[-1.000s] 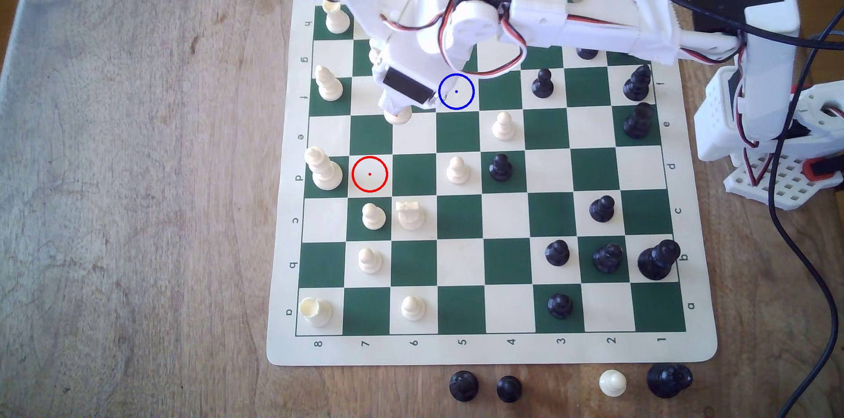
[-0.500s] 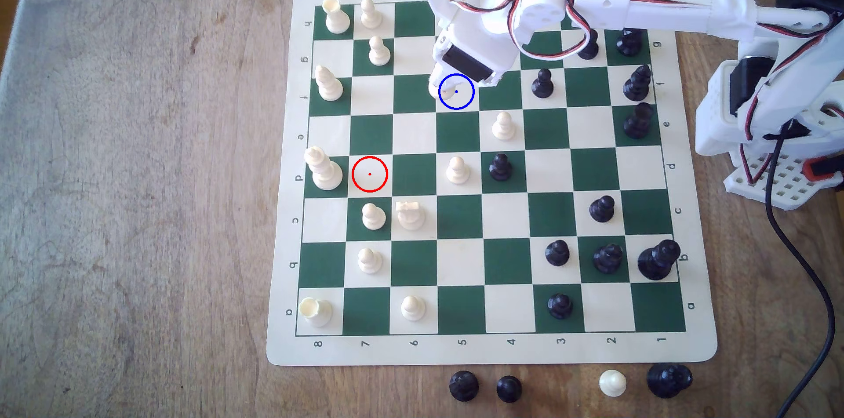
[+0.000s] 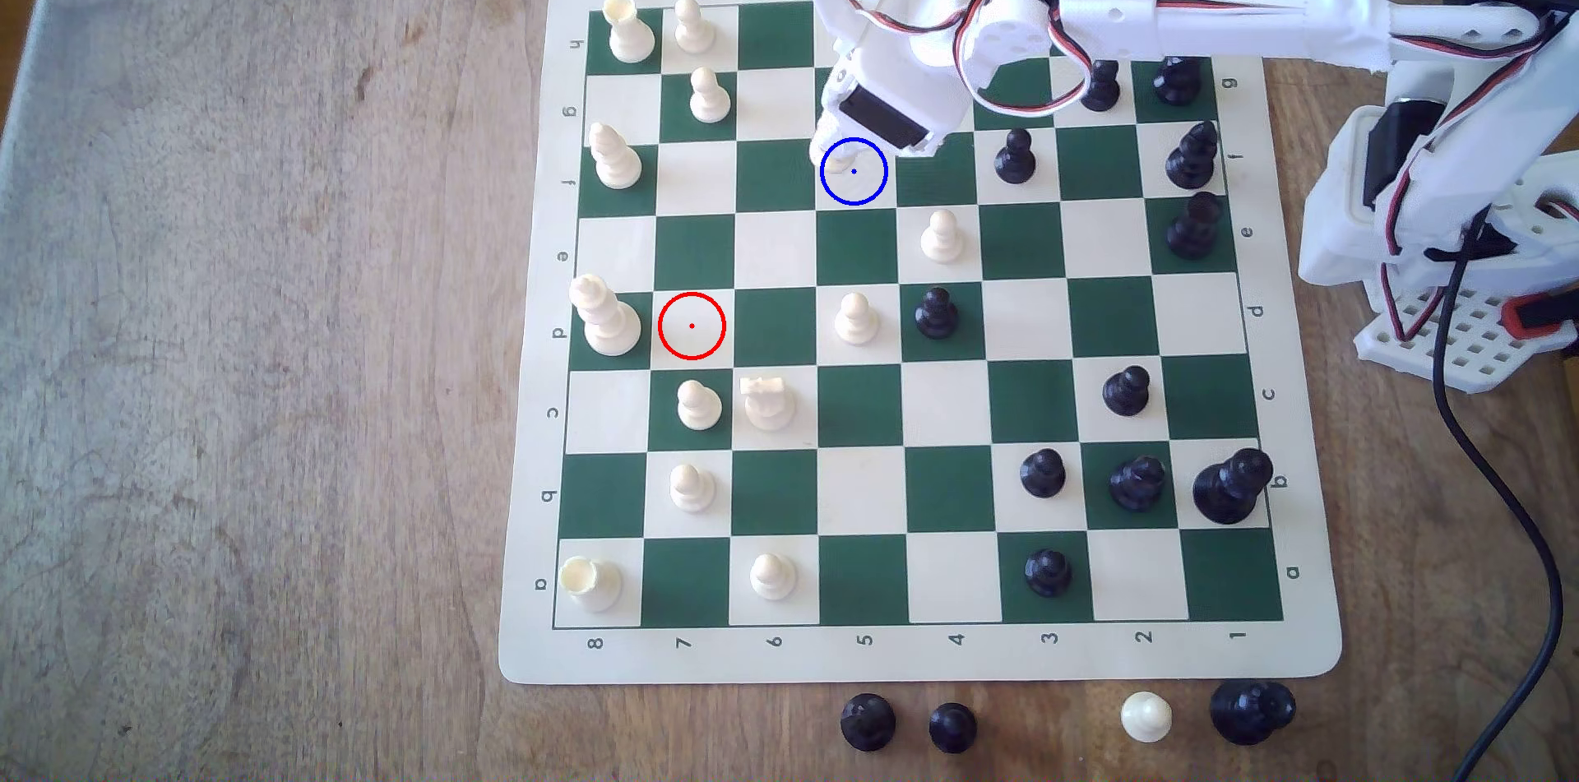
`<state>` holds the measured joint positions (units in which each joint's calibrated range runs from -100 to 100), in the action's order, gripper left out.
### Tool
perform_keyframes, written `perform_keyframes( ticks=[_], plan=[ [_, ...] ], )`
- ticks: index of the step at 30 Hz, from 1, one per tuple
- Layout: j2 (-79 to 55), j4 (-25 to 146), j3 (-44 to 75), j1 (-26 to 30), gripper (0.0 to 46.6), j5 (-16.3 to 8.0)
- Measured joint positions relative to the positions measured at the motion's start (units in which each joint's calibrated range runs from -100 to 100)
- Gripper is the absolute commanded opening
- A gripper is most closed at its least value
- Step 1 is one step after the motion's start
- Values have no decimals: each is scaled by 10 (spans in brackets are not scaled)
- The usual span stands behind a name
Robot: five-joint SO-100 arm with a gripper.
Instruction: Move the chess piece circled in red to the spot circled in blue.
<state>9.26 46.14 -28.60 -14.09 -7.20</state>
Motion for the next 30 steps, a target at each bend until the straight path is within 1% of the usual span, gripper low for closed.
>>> perform_keyframes(
  ticks=[8, 12, 25, 27, 28, 29, 30],
  plan=[
    [-19, -37, -36, 0, 40, 4],
    [-25, -44, -38, -12, 40, 4],
    [-44, -53, -46, -11, 41, 5],
    [-44, -53, -46, -11, 53, 6],
    [-44, -53, -46, -11, 72, 6],
    [-44, -53, -46, -11, 102, 6],
    [-44, -53, -46, -11, 156, 6]
  ],
)
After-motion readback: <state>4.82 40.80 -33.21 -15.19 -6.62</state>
